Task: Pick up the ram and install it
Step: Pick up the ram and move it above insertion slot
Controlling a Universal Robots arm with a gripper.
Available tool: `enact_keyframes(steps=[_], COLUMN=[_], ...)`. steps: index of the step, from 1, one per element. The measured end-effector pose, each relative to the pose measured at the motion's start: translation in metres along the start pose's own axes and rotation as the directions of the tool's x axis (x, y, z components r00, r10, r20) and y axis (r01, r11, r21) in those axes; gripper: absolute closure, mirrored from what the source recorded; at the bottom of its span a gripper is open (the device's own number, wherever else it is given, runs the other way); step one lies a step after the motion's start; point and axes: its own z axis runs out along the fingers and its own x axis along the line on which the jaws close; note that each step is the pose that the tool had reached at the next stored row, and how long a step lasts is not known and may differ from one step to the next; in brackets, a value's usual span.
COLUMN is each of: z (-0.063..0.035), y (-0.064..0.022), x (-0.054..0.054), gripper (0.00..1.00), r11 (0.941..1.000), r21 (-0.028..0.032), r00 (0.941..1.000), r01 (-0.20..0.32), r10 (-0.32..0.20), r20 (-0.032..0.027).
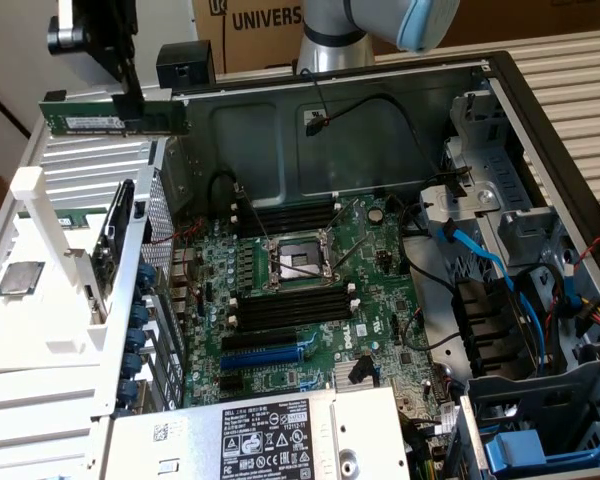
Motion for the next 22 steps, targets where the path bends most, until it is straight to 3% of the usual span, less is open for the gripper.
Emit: enact_keyframes(steps=[7, 8, 11, 17, 22], z=[0.0008, 0.0013, 0.0017, 0.0049, 0.0103], y=[-0.0318, -0.0500, -0.0632, -0.0794, -0.0882], x=[-0.003, -0.005, -0.006, -0.008, -0.009], gripper=[0.87, 0.87, 0.87, 0.87, 0.87], r11=[1.0000, 1.0000, 1.0000, 0.9996, 0.9986], r21=[0.0000, 0.0000, -0.0002, -0.0009, -0.0011], r00=[1.0000, 1.0000, 1.0000, 0.9996, 0.9985], r01=[0.001, 0.003, 0.006, 0.028, 0.053], r10=[-0.001, -0.003, -0.006, -0.028, -0.053], r20=[0.0000, -0.0001, -0.0002, -0.0033, -0.0161])
